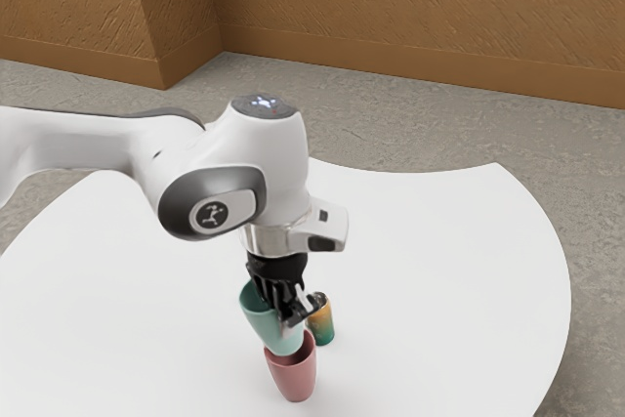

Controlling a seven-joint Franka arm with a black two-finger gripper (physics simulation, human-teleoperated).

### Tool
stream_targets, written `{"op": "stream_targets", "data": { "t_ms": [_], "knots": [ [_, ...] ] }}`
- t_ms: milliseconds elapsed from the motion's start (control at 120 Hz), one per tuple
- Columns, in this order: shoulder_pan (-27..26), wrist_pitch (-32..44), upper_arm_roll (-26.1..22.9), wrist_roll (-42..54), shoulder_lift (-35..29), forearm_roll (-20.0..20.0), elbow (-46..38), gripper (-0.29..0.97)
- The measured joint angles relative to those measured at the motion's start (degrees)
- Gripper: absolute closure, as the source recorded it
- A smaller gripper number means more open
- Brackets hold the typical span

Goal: Place the left cup onto the right cup

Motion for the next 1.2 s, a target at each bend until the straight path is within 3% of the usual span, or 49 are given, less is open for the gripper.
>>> {"op": "stream_targets", "data": {
  "t_ms": [658,908,1200],
  "knots": [
    [-0.8,2.2,0.8,-2.3,3.0,-0.1,0.2,0.78],
    [-0.6,2.5,0.8,-2.1,3.7,-0.7,0.4,0.28],
    [-0.3,0.4,2.1,-1.8,3.8,0.1,9.3,0.07]
  ]
}}
